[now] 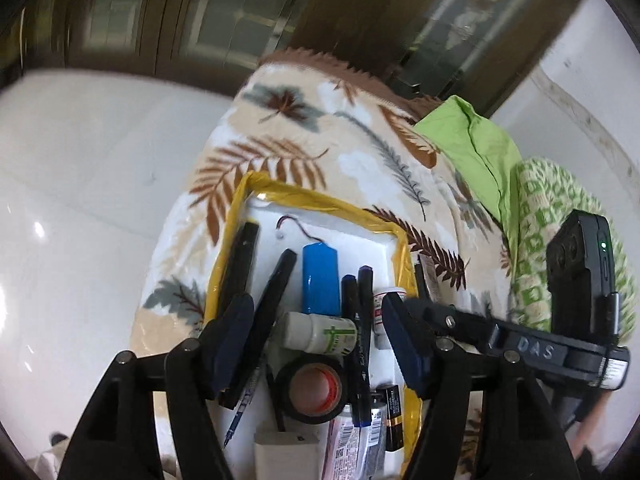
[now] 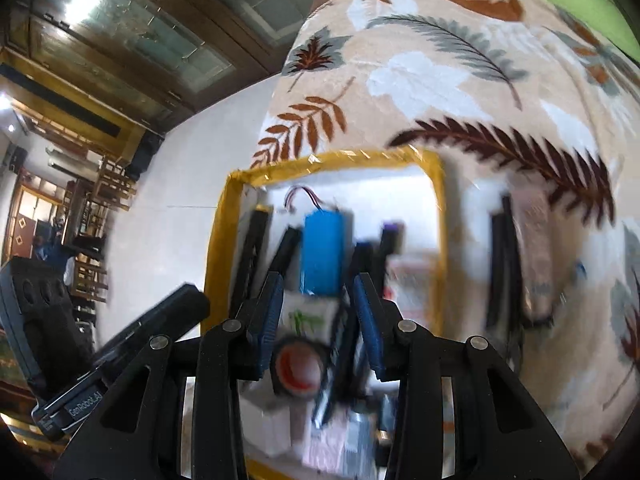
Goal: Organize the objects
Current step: 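Carry the battery and marker over the tray and open both tools, then reach the right tool to the clear plastic pen and grasp it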
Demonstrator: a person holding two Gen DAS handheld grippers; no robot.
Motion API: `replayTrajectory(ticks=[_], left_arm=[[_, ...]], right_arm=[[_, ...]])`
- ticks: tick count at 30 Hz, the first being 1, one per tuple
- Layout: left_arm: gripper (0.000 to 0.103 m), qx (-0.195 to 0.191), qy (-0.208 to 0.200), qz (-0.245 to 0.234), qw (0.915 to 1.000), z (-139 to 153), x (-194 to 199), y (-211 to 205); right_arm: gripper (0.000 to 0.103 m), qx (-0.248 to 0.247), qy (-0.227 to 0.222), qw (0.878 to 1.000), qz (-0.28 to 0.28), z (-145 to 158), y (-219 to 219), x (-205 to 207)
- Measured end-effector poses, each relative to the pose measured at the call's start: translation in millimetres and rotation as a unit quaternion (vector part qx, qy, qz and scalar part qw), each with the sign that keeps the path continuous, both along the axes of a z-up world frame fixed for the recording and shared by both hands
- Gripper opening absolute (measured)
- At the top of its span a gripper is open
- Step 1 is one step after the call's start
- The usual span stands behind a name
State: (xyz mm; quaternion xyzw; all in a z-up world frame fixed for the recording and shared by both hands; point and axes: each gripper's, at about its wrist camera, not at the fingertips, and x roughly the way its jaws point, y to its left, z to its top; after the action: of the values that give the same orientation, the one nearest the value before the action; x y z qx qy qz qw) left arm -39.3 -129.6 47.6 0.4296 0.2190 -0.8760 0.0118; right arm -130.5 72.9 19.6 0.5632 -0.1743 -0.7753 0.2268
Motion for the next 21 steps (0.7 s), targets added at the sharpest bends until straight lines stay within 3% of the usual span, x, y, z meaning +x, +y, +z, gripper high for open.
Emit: replayTrajectory(ticks=[6,12,15,21], left_arm=[[0.067,-0.088,0.026,-0.034,0.9952,12.3,16.5,41.5],[0.067,-0.117,0.032,-0.056,0.991,9.3,37.5,76.5],[0.067,-0.109,0.051,-0.078,0.9896,7.5,47.7,96.7],[0.067,-0.041,0.02,-0.118,0.992,-9.4,54.7,118.1]], right_arm=[[0.037,0.021,0.009,0.999,-0.028,0.1,51.6,38.3],[0.037,0.1,0.018,0.992,-0.077,-12.1,112.5,67.7],[0.037,0.103,0.003,0.99,-0.092,-26.7,135.8,78.5],[0.037,0.105,-0.038,0.99,-0.085,-68.6,152.1,97.0]])
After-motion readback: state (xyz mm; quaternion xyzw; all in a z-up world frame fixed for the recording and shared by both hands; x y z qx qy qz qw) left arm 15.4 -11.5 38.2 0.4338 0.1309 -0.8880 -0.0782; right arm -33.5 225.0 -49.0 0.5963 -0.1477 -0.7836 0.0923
